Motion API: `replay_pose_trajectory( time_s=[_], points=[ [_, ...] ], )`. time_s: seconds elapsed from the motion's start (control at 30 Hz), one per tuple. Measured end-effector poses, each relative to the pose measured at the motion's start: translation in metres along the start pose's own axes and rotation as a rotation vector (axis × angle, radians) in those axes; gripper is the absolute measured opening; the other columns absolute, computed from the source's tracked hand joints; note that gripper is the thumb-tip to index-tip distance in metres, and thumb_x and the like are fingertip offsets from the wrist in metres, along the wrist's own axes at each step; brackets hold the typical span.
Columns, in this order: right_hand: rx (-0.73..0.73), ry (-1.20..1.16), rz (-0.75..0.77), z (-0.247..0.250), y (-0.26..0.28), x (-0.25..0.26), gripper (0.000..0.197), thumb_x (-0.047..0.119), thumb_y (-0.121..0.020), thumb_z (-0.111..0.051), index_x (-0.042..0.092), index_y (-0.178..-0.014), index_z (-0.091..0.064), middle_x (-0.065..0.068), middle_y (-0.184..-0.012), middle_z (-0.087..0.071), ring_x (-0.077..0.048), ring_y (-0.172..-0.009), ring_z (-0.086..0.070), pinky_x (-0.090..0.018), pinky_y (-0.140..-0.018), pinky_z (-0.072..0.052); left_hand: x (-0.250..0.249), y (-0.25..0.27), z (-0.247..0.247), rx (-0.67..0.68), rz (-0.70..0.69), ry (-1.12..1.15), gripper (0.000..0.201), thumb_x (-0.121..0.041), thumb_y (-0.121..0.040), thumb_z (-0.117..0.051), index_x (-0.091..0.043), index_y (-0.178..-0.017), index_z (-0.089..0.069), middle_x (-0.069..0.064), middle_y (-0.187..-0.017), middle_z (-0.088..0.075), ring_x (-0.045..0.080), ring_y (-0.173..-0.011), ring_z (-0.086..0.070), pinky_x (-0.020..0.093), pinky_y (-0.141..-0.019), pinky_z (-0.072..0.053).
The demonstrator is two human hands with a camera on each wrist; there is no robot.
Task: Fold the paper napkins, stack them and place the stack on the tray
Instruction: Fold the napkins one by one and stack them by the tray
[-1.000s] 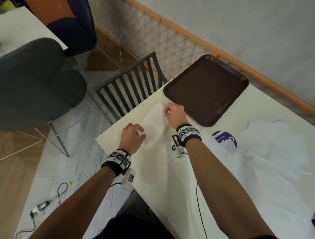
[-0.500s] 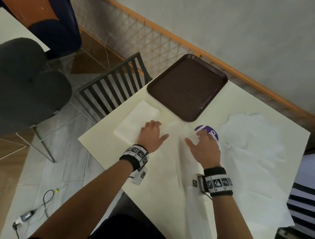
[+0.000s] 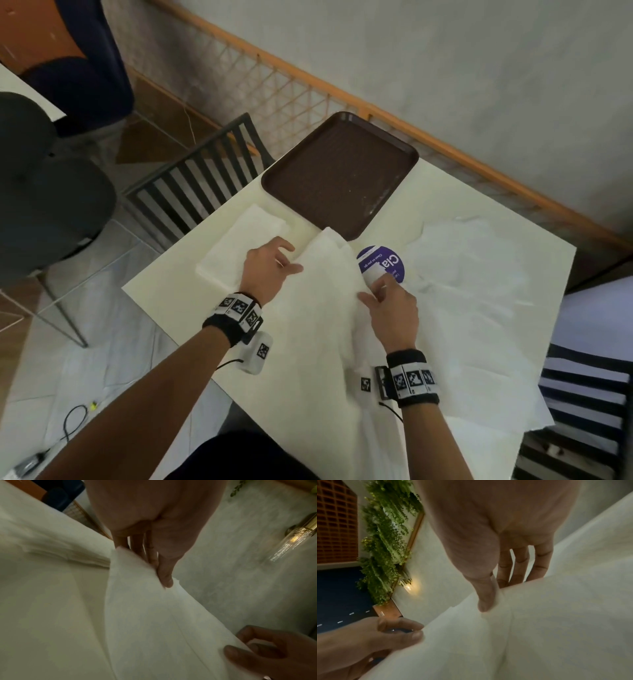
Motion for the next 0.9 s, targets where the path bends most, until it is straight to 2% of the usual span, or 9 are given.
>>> replay_pose_trajectory(
  time_s=[0.13,0.33,0.47,0.53,0.6,0.7,0.77,0.83,0.9],
  points=[
    [0.003,-0.054,-0.007,0.009,0.0,-0.006,0.039,0.036,-0.085,-0.092,0.022,-0.077,-0.057,0.011,-0.076,-0.068,-0.017,-0.073,-0.063,-0.037,-0.07,-0.05,0.003,0.009,0.003,0.031,0.042,-0.024,0.026,-0.029,-0.07,-0.099,-0.019,-0.081,-0.077,-0.008,-0.072,-0.074,0.009,-0.072,-0.071,0.031,-0.077,-0.061],
    [-0.018,-0.253,0.087,0.026,-0.004,-0.006,0.04,0.025,-0.081,-0.096,0.024,-0.073,-0.057,0.011,-0.096,-0.071,-0.022,-0.096,-0.07,-0.046,-0.086,-0.058,-0.008,0.02,0.012,0.017,-0.048,0.003,0.02,-0.03,-0.078,-0.095,-0.021,-0.08,-0.077,-0.008,-0.078,-0.075,0.006,-0.075,-0.068,0.026,-0.074,-0.058],
    [-0.023,-0.789,0.147,0.062,0.005,0.013,0.029,0.017,-0.103,-0.074,0.006,-0.093,-0.05,0.02,-0.096,-0.077,-0.002,-0.096,-0.071,-0.022,-0.081,-0.053,-0.035,0.029,0.032,0.06,-0.14,0.24,0.019,-0.025,-0.092,-0.084,-0.015,-0.089,-0.068,-0.009,-0.08,-0.073,0.007,-0.081,-0.07,0.019,-0.079,-0.054],
    [0.108,-0.882,0.131,0.064,0.007,0.022,0.032,0.019,-0.099,-0.08,0.015,-0.114,-0.052,0.018,-0.111,-0.075,-0.002,-0.107,-0.069,-0.024,-0.087,-0.055,-0.051,0.034,0.039,0.093,-0.167,0.358,0.022,-0.02,-0.096,-0.079,-0.007,-0.093,-0.062,-0.006,-0.07,-0.069,0.007,-0.069,-0.063,0.017,-0.074,-0.05],
    [0.257,-0.809,0.093,0.059,0.008,0.027,0.071,0.016,-0.086,-0.093,0.034,-0.134,-0.044,0.018,-0.119,-0.073,0.002,-0.111,-0.069,-0.023,-0.087,-0.06,-0.062,0.036,0.042,0.093,-0.162,0.418,0.025,-0.02,-0.099,-0.076,-0.005,-0.098,-0.057,-0.005,-0.062,-0.064,0.008,-0.059,-0.053,0.016,-0.066,-0.045],
    [0.403,-0.833,0.044,0.052,0.009,0.026,0.101,0.009,-0.083,-0.094,0.051,-0.148,-0.029,-0.003,-0.118,-0.082,-0.02,-0.108,-0.079,-0.032,-0.09,-0.062,-0.07,0.035,0.046,0.066,-0.131,0.466,0.022,-0.023,-0.099,-0.075,-0.015,-0.111,-0.059,0.003,-0.068,-0.071,0.023,-0.065,-0.062,0.027,-0.071,-0.053],
    [0.41,-0.971,0.002,0.051,0.012,0.022,0.105,0.018,-0.084,-0.093,0.061,-0.152,-0.026,-0.01,-0.129,-0.078,-0.029,-0.117,-0.076,-0.043,-0.097,-0.062,-0.07,0.035,0.05,0.043,-0.148,0.467,0.023,-0.021,-0.101,-0.074,-0.019,-0.119,-0.061,0.001,-0.067,-0.071,0.027,-0.066,-0.064,0.03,-0.073,-0.054],
    [0.414,-1.034,-0.041,0.047,0.015,0.024,0.096,0.038,-0.086,-0.091,0.066,-0.152,-0.027,-0.009,-0.141,-0.071,-0.032,-0.127,-0.07,-0.051,-0.101,-0.061,-0.068,0.035,0.053,0.013,-0.205,0.426,0.02,-0.017,-0.103,-0.07,-0.021,-0.122,-0.065,-0.009,-0.061,-0.06,0.016,-0.06,-0.05,0.025,-0.067,-0.046],
    [0.331,-0.914,0.0,0.043,0.014,0.029,0.081,0.058,-0.088,-0.084,0.061,-0.151,-0.033,-0.002,-0.145,-0.065,-0.025,-0.131,-0.065,-0.047,-0.104,-0.058,-0.068,0.036,0.055,0.012,-0.27,0.373,0.019,-0.014,-0.106,-0.066,-0.023,-0.121,-0.073,-0.016,-0.082,-0.069,0.011,-0.076,-0.06,0.028,-0.072,-0.051]
  ],
)
Point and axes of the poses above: each hand's wrist, its own y-axis away from the middle knuckle, its own z-axis out of the back of the hand, x = y × z, the point moved 1 cm from there along -y, towards the middle knuckle
